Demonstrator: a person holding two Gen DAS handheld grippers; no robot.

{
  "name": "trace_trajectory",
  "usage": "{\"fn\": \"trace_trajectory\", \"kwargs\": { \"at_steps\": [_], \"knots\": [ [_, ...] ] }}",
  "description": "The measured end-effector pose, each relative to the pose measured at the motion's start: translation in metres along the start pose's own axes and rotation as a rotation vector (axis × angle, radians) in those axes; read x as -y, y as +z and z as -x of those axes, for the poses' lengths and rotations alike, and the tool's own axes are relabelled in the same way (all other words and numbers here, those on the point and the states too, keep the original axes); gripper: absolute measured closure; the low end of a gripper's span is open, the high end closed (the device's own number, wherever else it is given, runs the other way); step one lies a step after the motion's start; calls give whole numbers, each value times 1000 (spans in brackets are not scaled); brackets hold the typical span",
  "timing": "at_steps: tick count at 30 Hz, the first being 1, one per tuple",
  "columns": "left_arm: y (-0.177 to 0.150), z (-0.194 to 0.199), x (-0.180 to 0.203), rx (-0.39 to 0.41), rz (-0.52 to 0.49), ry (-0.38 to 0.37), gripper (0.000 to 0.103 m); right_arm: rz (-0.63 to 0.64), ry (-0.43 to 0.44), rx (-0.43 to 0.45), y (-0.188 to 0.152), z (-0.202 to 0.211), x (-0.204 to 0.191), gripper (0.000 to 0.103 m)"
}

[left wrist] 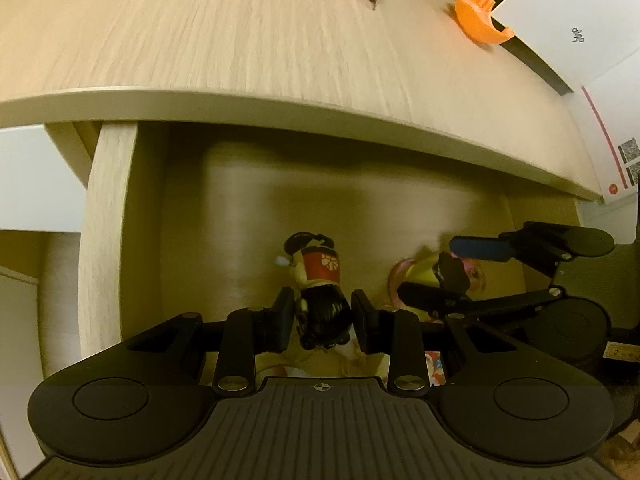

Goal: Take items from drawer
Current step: 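Grasp the yellow cake toy with the right gripper while the left grasps the black-red figurine, then place the cake toy on the desktop with the right gripper while the left places the figurine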

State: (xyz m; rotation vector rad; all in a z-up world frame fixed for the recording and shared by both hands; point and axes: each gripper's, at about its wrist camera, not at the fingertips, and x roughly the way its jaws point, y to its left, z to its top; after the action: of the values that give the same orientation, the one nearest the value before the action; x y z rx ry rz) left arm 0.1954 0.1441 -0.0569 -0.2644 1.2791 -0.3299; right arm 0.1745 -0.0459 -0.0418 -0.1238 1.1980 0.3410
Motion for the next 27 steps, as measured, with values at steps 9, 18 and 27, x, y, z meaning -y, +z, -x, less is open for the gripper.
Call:
{"fn": "trace_trajectory", "kwargs": {
  "at_steps": [9, 18, 27],
  "knots": [
    [-4, -13, 5, -9, -22, -1, 69, -5, 0, -7, -6, 8, -4, 61],
    [-21, 25, 25, 33, -199, -42, 69, -75, -37, 68, -26, 58, 1, 62],
    [20, 157, 62, 396, -335, -139, 69, -167, -110, 421, -17, 187, 13, 63]
  ]
}}
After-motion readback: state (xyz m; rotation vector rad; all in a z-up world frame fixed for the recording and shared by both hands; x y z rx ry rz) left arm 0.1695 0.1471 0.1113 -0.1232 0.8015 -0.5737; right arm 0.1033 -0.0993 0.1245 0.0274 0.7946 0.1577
